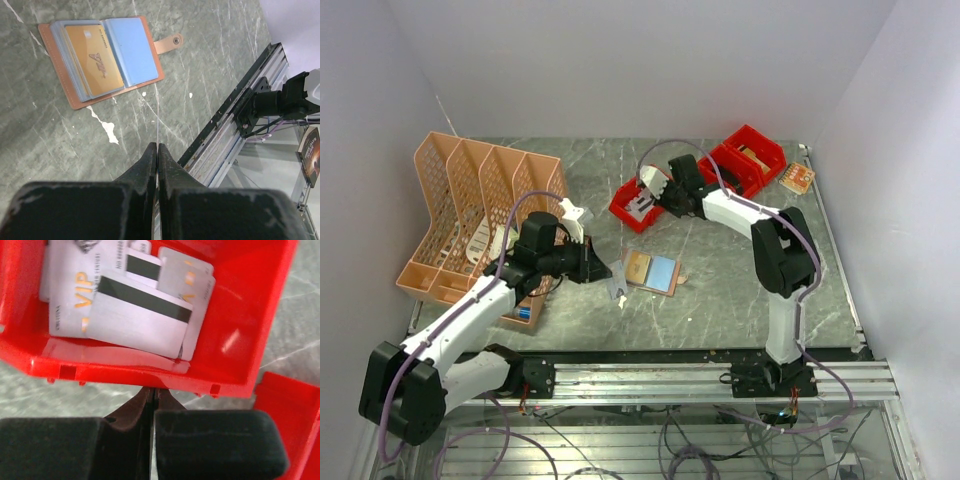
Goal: Put the credit cards into the card holder
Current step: Move the storage box to the center of the board, then adjust the card holder at the center of the board.
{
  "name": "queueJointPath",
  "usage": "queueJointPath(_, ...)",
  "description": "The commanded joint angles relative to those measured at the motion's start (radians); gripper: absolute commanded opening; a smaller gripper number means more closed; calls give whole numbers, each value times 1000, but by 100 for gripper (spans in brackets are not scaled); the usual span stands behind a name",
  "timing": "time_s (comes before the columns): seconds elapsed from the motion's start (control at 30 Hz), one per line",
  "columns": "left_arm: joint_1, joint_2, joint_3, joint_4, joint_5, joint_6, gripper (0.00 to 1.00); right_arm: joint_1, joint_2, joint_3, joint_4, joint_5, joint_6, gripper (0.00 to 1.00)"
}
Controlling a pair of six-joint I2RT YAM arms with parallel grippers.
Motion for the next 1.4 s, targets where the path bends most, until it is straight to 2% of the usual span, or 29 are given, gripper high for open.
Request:
queueJointPath(0.0, 4, 9, 8, -7, -15, -12, 7, -22, 39, 93, 23, 56, 13, 0)
queueJointPath(0.07, 4, 14, 18, -22, -23, -2, 7, -29, -12, 86, -69, -54, -8, 0)
queueJointPath(0.13, 4, 16, 27, -38, -38, 7, 7, -31, -103, 39, -195, -280, -97, 0)
queueJointPath(0.2, 4, 20, 35, -57, -59, 17, 7, -26, -183, -17, -384, -574, -246, 7)
queueJointPath(0.23, 4, 21, 39, -66, -67, 22, 7, -23, -213, -53, -448, -648, -283, 11)
queueJointPath(0.3, 4, 22, 45, -75, -76, 26, 7, -22, -279, -163, -480, -690, -267, 20)
queueJointPath(0.37, 4, 16, 39, -60, -66, 15, 7, -23, -367, -272, -441, -648, -196, 30)
queueJointPath(0.47, 4, 12, 24, 2, -34, -17, 7, -22, -492, -409, -366, -589, -153, 51)
queueJointPath(0.53, 2, 20, 22, 30, -20, -26, 7, -21, -525, -460, -360, -558, -152, 57)
queueJointPath(0.73, 2, 42, 22, 61, -9, -38, 7, -21, -525, -530, -349, -489, -166, 58)
queueJointPath(0.93, 2, 54, 16, 69, -3, -39, 7, -20, -482, -535, -299, -425, -134, 52)
queueJointPath(1.2, 2, 62, 14, 81, 3, -45, 7, -20, -432, -516, -256, -346, -101, 37)
queueJointPath(1.37, 3, 72, 14, 92, 11, -47, 7, -20, -430, -512, -271, -332, -123, 19)
